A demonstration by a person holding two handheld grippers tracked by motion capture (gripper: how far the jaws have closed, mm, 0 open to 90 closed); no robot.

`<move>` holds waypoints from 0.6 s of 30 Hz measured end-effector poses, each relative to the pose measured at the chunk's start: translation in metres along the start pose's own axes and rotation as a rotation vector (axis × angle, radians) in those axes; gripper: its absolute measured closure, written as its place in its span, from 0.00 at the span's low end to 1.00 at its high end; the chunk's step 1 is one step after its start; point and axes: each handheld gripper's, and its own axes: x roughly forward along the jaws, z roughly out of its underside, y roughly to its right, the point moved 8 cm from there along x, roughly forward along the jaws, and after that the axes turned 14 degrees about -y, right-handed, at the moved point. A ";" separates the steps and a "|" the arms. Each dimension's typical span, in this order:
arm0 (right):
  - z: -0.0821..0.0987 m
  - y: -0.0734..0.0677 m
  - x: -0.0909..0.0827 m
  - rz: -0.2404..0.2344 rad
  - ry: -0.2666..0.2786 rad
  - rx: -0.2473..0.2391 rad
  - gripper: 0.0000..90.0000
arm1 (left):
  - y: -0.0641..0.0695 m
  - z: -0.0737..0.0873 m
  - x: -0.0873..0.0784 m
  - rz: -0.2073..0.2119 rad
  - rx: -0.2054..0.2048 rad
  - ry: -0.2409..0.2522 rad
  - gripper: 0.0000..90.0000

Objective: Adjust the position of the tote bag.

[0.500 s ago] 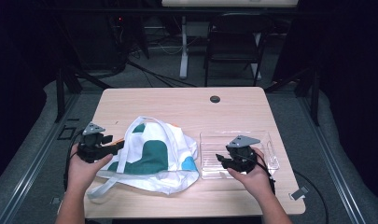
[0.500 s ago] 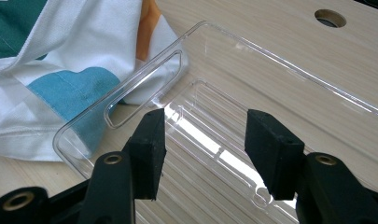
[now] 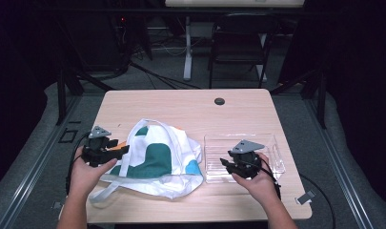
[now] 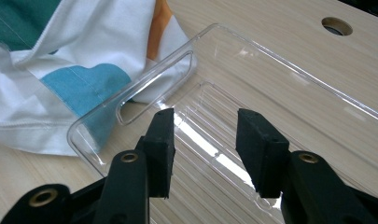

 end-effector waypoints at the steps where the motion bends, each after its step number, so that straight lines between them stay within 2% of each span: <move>1: -0.001 0.000 0.000 -0.001 0.005 0.000 0.64 | -0.001 0.000 -0.001 0.001 0.004 -0.003 0.54; 8: -0.001 -0.002 0.003 -0.001 -0.011 -0.011 0.64 | -0.001 0.002 -0.003 0.003 -0.012 0.005 0.57; 12: -0.002 -0.004 0.003 -0.012 -0.007 -0.006 0.63 | 0.003 0.005 -0.004 0.034 -0.004 -0.019 0.59; 18: -0.005 -0.004 0.004 -0.020 -0.001 -0.001 0.63 | 0.004 0.011 0.000 0.025 -0.008 -0.050 0.61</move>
